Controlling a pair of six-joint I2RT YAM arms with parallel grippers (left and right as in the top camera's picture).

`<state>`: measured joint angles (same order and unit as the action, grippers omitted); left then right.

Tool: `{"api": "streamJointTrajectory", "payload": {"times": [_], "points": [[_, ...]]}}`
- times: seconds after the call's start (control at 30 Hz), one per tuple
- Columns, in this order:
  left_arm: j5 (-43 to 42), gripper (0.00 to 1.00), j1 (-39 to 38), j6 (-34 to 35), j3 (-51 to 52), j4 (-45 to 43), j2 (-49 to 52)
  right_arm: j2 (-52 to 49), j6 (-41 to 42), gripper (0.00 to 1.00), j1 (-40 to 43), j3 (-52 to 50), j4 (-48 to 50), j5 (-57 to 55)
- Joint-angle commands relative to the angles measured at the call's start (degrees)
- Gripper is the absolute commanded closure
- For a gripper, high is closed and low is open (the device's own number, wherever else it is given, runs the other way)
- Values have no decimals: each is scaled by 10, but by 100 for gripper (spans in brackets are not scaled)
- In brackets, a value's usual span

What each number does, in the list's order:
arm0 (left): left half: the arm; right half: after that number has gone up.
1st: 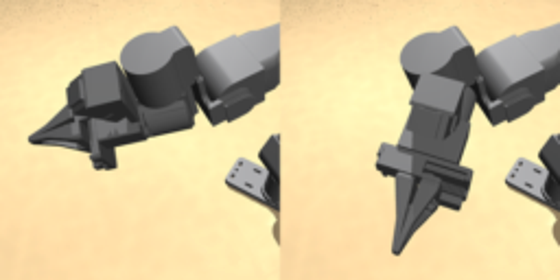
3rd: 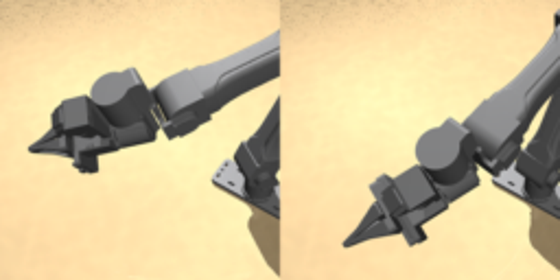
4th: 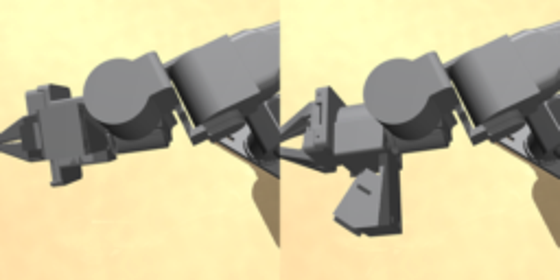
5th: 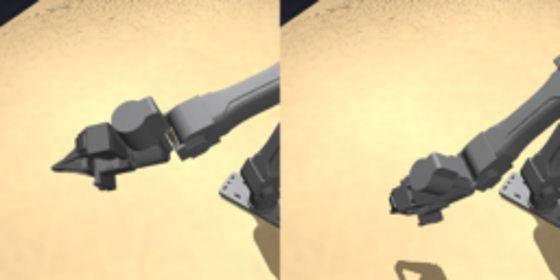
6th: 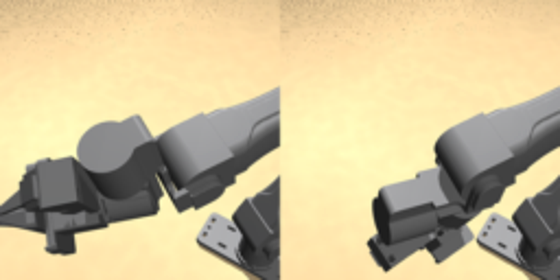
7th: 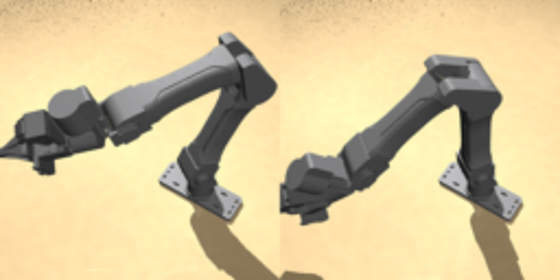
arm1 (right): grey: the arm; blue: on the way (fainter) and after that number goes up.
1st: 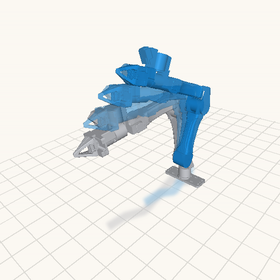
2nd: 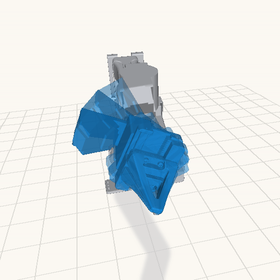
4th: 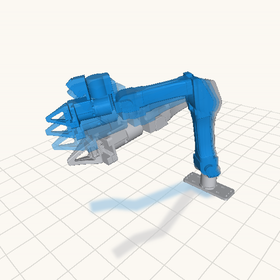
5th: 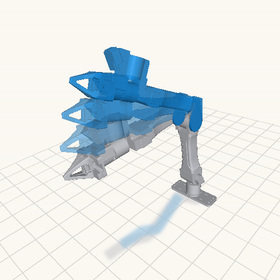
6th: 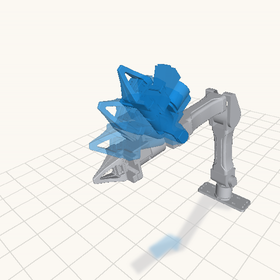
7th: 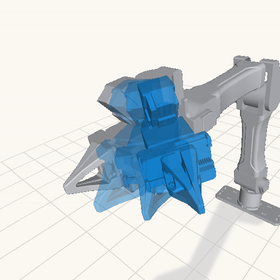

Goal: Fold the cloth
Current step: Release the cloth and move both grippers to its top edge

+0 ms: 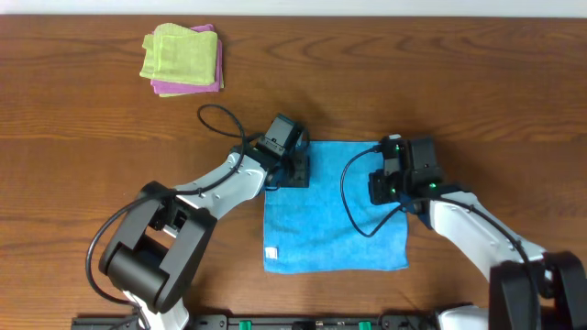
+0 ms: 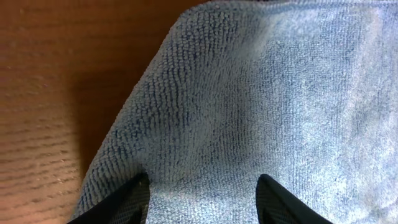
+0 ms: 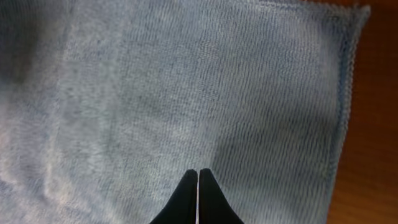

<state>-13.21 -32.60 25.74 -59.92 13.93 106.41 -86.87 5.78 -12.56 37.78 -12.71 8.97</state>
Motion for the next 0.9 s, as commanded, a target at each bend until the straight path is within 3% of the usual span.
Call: {"api": "streamJointTrajectory", "payload": {"times": [0.0,0.53,0.73,0.87], "points": [[36,43,8,2,-7,-6,12,-28,-7,97,3,9,15,-9],[60,43,63,2,-7,-91,16,-123,-7,97,4,31,170,-45],[38,43,68,3,-23,-109,56,-172,-7,97,3,84,154,-43],[-4,48,65,31,-30,-106,59,-168,0,99,1,105,56,-43]]}}
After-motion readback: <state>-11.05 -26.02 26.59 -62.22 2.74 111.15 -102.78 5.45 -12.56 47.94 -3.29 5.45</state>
